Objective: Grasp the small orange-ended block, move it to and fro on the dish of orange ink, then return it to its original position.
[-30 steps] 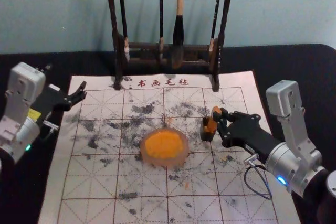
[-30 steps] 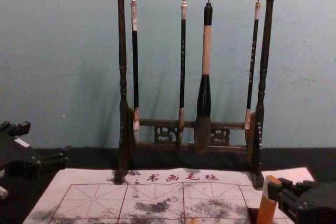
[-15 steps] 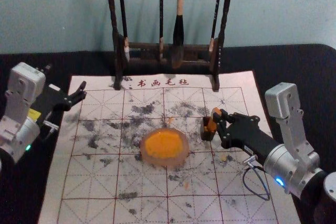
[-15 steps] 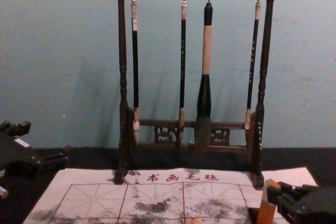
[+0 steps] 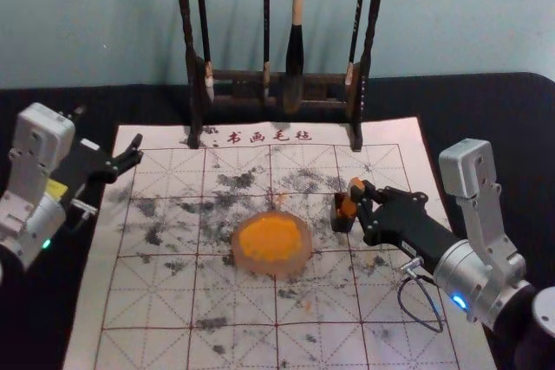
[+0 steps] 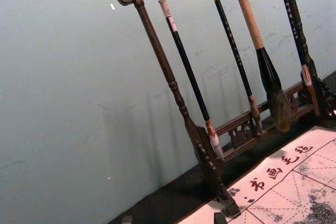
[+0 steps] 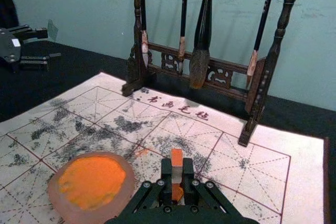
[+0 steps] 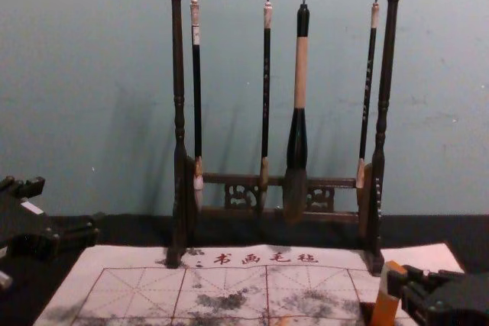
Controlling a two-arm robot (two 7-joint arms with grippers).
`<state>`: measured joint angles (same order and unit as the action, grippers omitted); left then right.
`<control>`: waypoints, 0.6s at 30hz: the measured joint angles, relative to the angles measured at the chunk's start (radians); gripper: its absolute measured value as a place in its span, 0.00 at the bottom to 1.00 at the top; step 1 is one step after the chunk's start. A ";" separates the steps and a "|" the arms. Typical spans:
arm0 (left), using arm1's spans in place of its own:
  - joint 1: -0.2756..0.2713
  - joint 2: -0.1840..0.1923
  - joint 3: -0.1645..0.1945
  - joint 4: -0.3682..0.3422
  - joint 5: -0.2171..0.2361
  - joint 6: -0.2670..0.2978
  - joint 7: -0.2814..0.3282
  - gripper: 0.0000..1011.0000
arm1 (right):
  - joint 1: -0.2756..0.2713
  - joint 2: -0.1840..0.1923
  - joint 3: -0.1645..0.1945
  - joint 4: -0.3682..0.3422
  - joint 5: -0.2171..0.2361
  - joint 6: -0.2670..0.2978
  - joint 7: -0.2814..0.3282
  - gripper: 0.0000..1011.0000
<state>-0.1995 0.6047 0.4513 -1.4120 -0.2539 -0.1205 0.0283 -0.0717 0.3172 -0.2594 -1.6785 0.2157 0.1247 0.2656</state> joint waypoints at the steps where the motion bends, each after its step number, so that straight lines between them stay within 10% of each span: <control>1: 0.000 0.000 0.000 0.000 0.000 0.000 0.000 0.99 | 0.000 0.000 0.000 0.000 0.000 0.000 0.000 0.11; 18: 0.000 0.000 0.000 0.000 0.000 0.000 0.000 0.99 | 0.000 0.001 0.000 -0.002 0.001 0.002 -0.001 0.22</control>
<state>-0.1996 0.6047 0.4514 -1.4120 -0.2539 -0.1205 0.0283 -0.0718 0.3187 -0.2594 -1.6806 0.2169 0.1271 0.2650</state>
